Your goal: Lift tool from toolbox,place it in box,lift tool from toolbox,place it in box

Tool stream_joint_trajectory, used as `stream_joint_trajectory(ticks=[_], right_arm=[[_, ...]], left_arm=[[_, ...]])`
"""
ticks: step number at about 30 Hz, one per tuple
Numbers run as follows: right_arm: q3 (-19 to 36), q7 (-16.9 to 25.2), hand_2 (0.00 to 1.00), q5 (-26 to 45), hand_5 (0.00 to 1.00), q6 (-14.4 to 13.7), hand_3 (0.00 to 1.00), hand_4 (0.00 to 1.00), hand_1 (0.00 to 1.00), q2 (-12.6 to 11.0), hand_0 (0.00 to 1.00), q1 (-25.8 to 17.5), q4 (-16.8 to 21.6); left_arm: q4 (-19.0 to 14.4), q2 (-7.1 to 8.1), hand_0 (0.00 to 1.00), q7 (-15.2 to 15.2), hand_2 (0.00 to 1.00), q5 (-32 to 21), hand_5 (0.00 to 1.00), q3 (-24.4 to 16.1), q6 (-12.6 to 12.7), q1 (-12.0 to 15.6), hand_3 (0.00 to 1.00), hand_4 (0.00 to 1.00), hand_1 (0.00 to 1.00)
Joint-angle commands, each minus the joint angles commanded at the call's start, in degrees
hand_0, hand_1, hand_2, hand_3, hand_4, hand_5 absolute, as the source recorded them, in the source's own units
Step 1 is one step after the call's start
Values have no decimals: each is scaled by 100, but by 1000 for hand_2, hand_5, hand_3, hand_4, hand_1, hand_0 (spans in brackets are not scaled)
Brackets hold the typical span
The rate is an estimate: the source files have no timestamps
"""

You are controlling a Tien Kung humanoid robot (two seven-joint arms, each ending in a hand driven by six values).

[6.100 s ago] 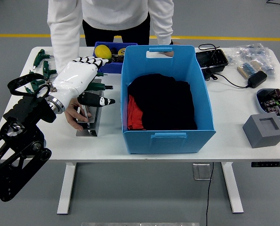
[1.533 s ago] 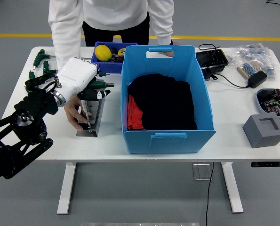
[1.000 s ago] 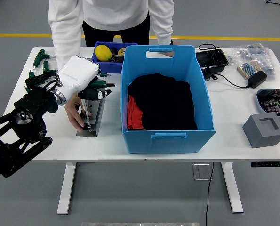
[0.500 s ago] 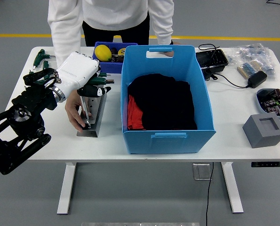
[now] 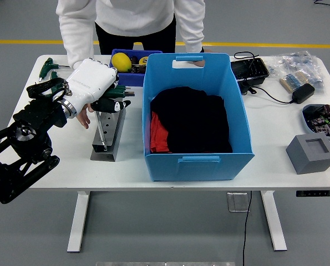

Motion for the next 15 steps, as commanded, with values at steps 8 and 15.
stream_joint_trajectory(ticks=[8,15], right_arm=[[21,-3,738,-18,709,5,582,788,669,-8,696,19,2],[28,-3,738,-25,709,7,582,787,668,-11,696,12,2]], left_arm=[[-94,62,45,0,36,0,532,-21,-28,-103,62,816,2],[-236,131,43,14,35,-69,525,-28,-77,-145,61,808,2]])
